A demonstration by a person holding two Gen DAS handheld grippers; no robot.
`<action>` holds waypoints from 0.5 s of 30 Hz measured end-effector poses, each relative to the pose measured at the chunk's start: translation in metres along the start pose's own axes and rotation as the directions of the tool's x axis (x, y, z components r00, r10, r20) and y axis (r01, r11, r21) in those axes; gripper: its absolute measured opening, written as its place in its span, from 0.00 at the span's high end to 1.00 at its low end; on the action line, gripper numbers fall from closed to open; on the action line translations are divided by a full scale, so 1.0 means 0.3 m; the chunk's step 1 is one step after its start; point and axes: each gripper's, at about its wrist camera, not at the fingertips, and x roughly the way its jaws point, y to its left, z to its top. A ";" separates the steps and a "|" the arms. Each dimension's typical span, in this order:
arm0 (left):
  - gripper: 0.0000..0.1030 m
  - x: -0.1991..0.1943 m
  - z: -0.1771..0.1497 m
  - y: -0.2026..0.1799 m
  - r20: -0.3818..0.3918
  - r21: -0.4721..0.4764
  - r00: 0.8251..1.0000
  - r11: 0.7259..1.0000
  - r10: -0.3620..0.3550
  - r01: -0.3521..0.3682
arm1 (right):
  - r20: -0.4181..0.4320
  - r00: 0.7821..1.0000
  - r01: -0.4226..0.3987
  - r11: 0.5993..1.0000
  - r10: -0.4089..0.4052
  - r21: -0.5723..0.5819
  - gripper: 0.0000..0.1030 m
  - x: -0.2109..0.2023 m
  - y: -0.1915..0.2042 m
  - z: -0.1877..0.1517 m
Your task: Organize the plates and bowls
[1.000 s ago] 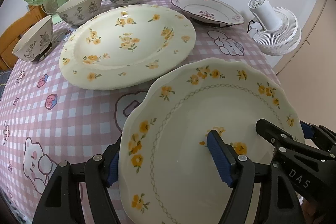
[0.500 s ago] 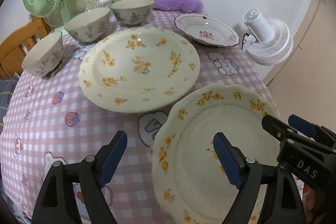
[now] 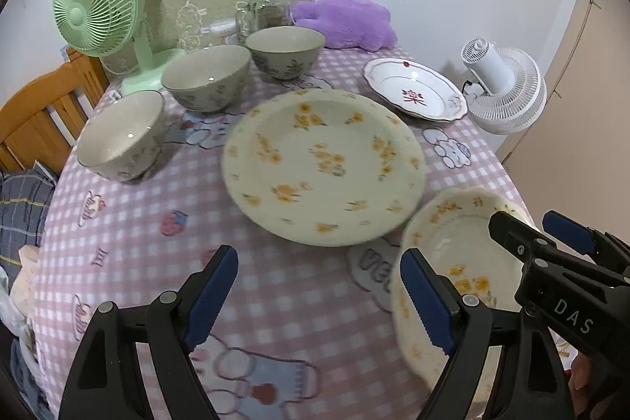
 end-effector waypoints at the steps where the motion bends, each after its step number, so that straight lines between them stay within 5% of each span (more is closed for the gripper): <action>1: 0.16 -0.004 0.004 0.022 0.003 -0.001 1.000 1.000 -0.007 0.007 | 0.004 1.000 0.001 1.000 -0.001 0.005 0.28 -0.006 0.014 0.004; 15: 0.16 0.041 0.190 0.198 0.009 -0.013 1.000 1.000 0.010 -0.010 | 0.043 0.999 0.028 1.000 -0.029 0.010 0.28 0.021 0.224 0.159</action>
